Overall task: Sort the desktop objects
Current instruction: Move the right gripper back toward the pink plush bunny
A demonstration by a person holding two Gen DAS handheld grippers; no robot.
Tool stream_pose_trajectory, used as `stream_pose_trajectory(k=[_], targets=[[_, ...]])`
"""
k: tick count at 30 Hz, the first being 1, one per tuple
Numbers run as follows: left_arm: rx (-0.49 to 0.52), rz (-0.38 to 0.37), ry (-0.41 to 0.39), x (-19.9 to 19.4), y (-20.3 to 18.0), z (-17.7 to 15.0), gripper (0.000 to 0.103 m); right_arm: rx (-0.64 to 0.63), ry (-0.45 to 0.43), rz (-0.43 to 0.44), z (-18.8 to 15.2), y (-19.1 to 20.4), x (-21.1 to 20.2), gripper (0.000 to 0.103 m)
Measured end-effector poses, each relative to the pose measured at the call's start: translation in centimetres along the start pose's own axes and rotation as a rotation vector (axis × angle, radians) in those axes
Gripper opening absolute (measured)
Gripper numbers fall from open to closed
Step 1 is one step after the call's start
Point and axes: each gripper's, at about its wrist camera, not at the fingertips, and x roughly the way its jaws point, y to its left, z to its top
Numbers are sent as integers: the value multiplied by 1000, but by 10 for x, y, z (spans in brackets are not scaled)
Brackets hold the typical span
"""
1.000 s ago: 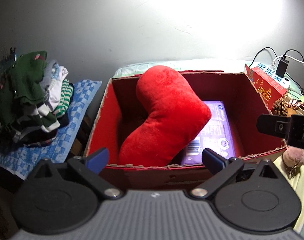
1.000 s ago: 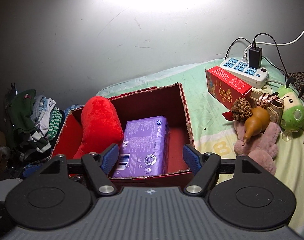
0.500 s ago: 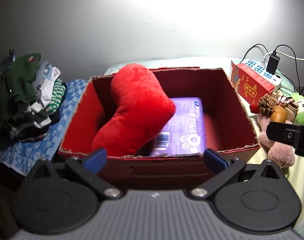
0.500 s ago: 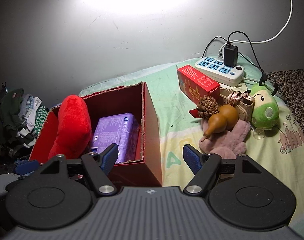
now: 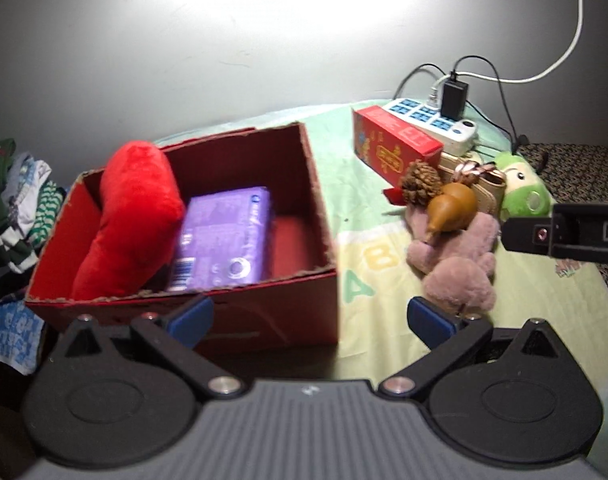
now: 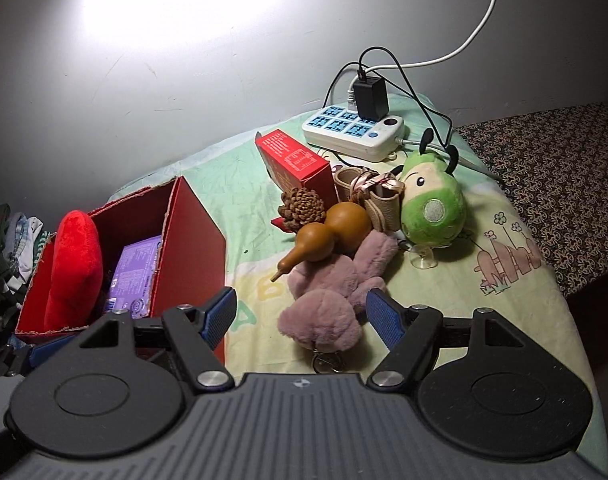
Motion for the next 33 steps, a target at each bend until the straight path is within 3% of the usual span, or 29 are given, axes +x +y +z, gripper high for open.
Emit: stream_pose_trajectory(k=[7,17,33], targets=[[87,-93,-9,20,-47,-23,103,75,36,-23,3,-49,14,74],[187,-186,-40,60,-91,-17,103,135,126,16,7,-80,51,74],[178,-195,39,120,-99,-8,101,93,205,58,22,-77,116,85]])
